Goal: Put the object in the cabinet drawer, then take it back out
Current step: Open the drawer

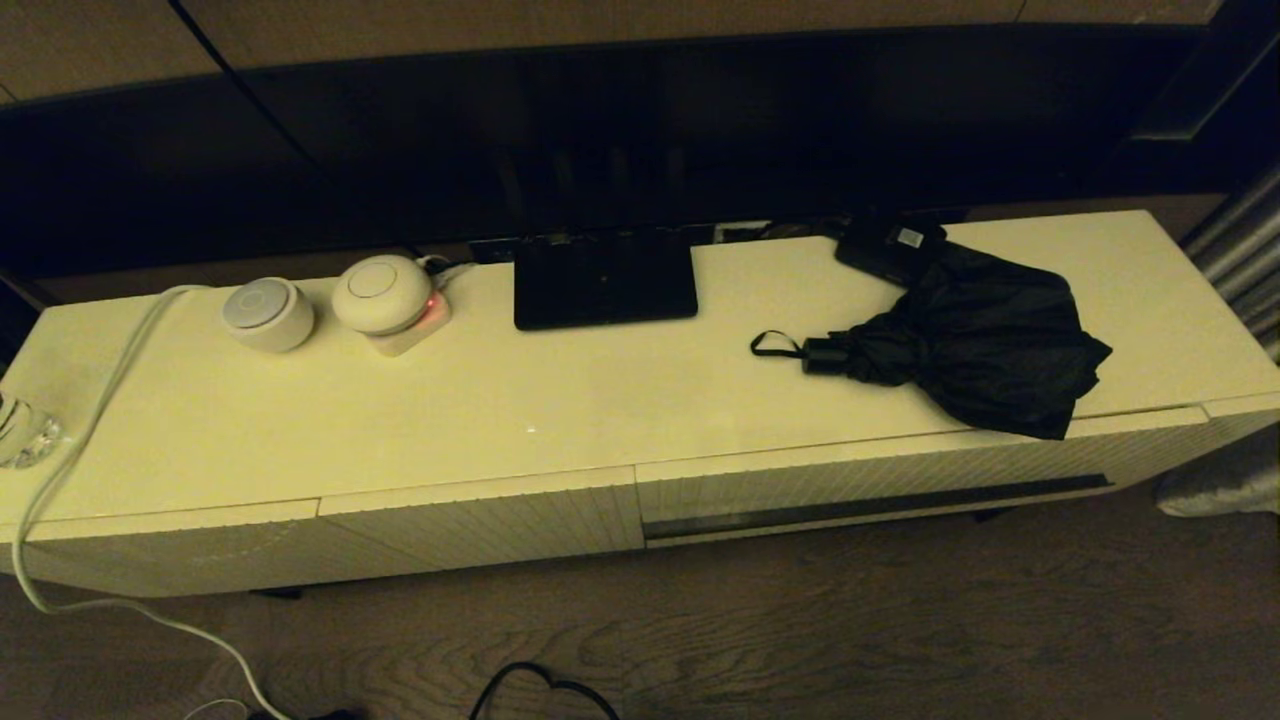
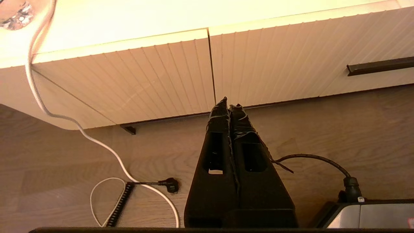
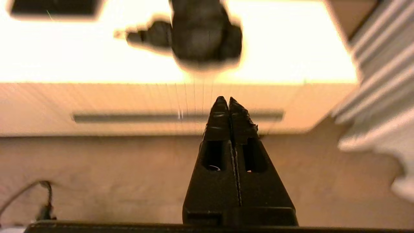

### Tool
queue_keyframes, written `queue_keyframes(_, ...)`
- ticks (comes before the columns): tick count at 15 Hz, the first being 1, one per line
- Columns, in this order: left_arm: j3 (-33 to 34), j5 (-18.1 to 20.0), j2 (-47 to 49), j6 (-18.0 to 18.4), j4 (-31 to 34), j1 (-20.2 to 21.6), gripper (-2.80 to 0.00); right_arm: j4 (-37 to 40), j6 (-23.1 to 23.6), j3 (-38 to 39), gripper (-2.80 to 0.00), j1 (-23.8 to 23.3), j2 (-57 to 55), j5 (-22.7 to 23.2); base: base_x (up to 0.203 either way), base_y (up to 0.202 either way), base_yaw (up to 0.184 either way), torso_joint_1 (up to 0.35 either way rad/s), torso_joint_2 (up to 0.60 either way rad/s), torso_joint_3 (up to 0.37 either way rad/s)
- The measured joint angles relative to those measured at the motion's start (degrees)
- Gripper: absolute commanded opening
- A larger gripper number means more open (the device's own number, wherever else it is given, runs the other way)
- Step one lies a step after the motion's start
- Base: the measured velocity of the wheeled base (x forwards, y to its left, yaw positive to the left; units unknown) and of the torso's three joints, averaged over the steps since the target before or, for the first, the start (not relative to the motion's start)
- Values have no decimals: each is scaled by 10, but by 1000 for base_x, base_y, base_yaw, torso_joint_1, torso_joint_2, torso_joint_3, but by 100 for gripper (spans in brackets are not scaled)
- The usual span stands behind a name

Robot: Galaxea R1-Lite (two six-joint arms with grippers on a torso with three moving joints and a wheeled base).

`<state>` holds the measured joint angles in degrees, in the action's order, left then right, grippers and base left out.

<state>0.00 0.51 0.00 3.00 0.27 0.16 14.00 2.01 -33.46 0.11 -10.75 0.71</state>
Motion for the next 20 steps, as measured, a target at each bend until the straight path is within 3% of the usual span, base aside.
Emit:
queue_keyframes(2,0,0,0,0,0,0,-280,30,43,-102,-280,-2,-83,20,0,0,0,0,0,0)
queue_keyframes(4,0,0,0,0,0,0,-280,77,136,-169,-280,-3,-160,47,0,0,0,0,0,0)
queue_keyframes(8,0,0,0,0,0,0,-280,159,436,-170,-280,-4,-260,58,0,0,0,0,0,0)
queue_keyframes(12,0,0,0,0,0,0,-280,152,689,-114,-280,-3,-313,31,0,0,0,0,0,0)
queue_keyframes(15,0,0,0,0,0,0,-280,136,768,-67,-280,0,-354,29,0,0,0,0,0,0)
queue_keyframes(20,0,0,0,0,0,0,-280,87,765,-15,-280,23,-448,27,0,0,0,0,0,0)
